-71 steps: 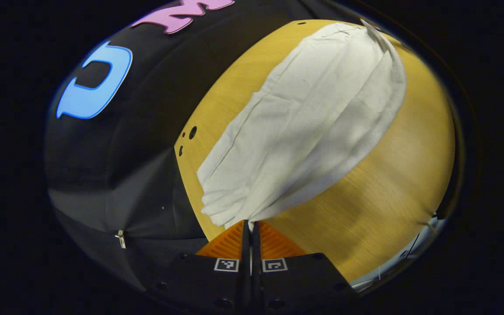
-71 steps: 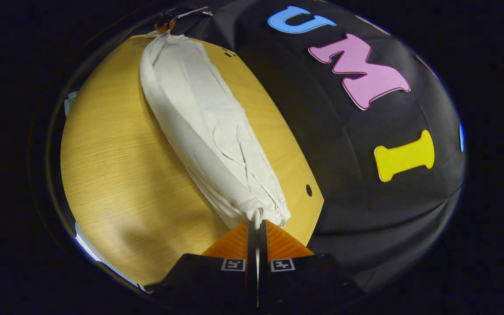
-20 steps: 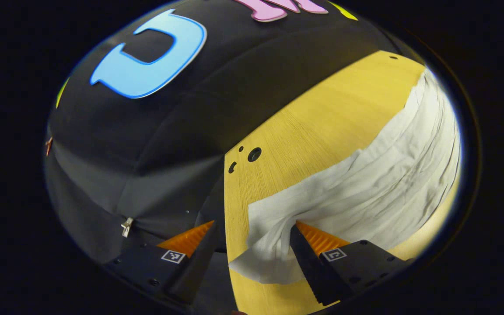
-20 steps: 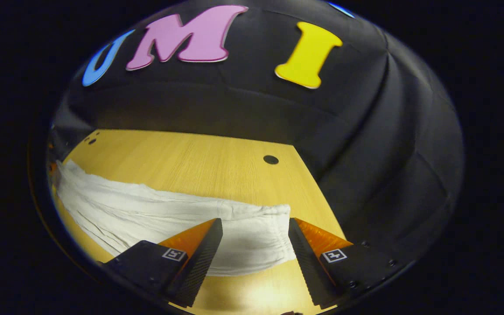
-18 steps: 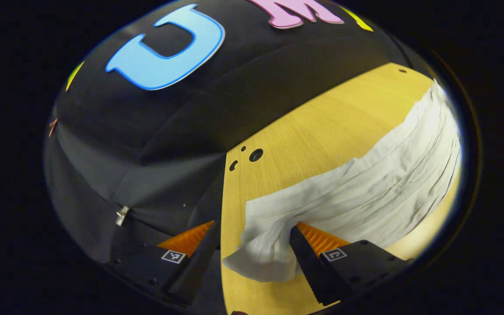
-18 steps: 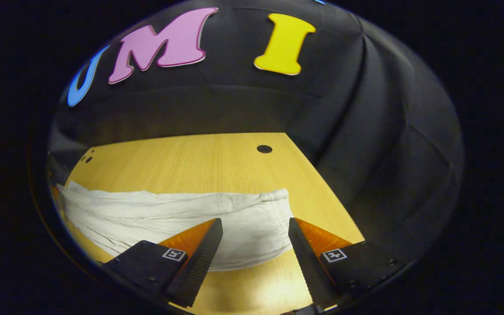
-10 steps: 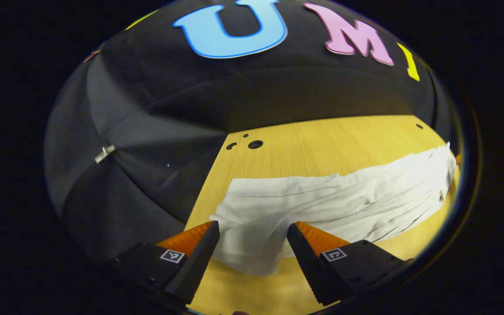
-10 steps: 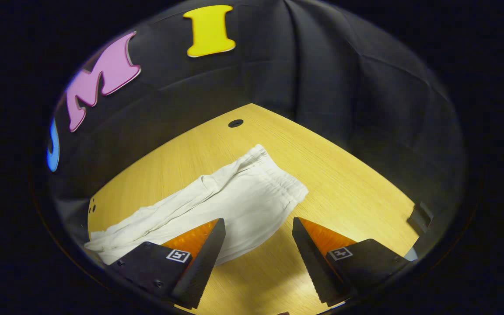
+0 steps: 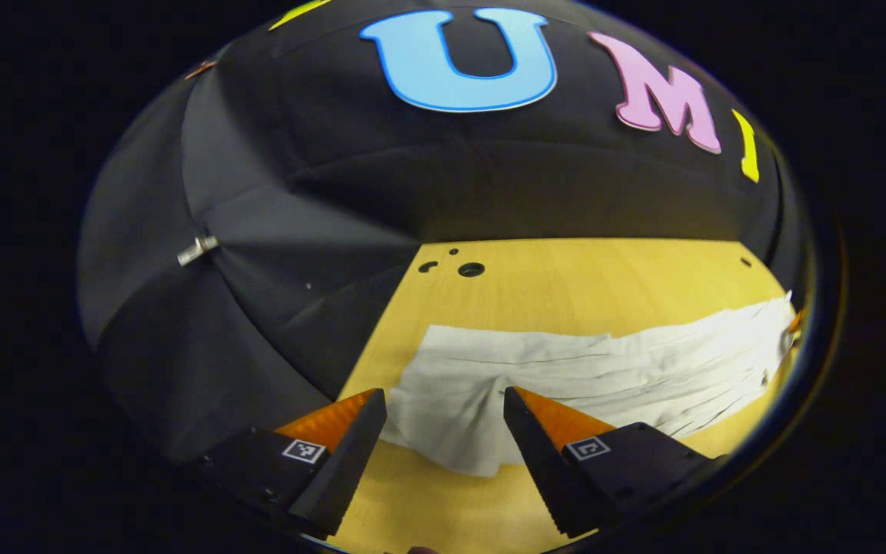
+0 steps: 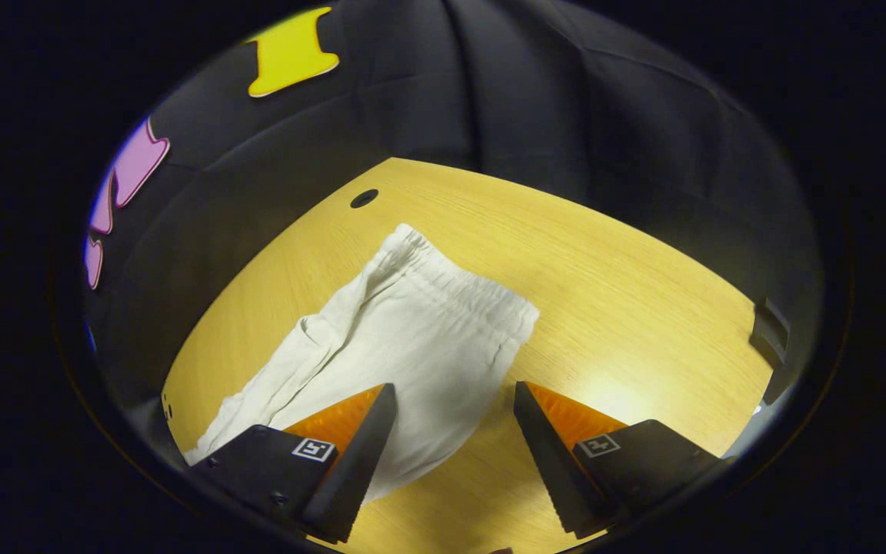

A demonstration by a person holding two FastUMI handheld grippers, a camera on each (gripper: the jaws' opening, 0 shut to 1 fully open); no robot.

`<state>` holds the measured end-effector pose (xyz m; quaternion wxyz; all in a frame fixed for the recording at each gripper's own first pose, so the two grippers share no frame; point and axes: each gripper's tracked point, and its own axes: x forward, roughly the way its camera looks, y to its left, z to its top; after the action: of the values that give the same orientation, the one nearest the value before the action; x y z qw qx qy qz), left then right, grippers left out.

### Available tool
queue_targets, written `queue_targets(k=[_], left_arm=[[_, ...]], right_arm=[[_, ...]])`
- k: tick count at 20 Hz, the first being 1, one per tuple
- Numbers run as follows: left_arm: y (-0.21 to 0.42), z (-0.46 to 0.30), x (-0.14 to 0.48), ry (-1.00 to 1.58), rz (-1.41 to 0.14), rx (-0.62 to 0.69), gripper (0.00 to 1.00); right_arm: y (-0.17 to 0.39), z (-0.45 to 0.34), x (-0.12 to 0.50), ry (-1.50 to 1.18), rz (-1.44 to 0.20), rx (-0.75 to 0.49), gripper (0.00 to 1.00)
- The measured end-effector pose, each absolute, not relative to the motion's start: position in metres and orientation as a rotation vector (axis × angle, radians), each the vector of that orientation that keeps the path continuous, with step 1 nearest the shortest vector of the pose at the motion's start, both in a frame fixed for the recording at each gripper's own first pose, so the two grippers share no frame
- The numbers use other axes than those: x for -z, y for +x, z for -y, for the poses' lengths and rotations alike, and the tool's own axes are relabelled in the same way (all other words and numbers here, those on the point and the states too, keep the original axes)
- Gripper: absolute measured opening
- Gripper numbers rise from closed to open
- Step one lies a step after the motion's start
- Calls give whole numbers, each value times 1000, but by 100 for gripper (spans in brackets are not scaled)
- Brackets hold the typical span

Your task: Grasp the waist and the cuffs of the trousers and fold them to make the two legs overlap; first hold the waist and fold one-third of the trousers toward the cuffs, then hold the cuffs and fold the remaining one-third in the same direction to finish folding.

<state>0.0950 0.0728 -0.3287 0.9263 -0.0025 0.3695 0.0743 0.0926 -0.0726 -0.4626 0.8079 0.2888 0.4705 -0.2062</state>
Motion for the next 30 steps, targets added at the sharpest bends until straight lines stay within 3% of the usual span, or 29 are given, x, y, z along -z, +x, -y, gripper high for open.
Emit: queue_targets(k=[5, 7, 8, 10, 16, 26, 28, 30], left_arm=[[57, -51, 366, -330, -870, -214, 96], [49, -46, 374, -379, -900, -226, 96], [47, -41, 378, -409, -913, -228, 96], [45, -34, 385, -483, -932, -241, 96], [53, -20, 412, -724, -967, -314, 96], [112, -29, 423, -663, -946, -352, 96], [106, -38, 431, -599, -982, -406, 96], [105, -43, 433, -576, -986, -426, 51]], right_arm=[[107, 80, 472, 628, -1017, 512, 98], [103, 88, 476, 565, -1052, 543, 84], [105, 86, 474, 570, -1046, 522, 64], [104, 82, 467, 655, -1034, 542, 7], [106, 79, 470, 724, -1010, 540, 5], [106, 79, 470, 726, -1010, 487, 5], [106, 79, 470, 732, -1009, 479, 5], [106, 80, 470, 734, -1004, 468, 5]])
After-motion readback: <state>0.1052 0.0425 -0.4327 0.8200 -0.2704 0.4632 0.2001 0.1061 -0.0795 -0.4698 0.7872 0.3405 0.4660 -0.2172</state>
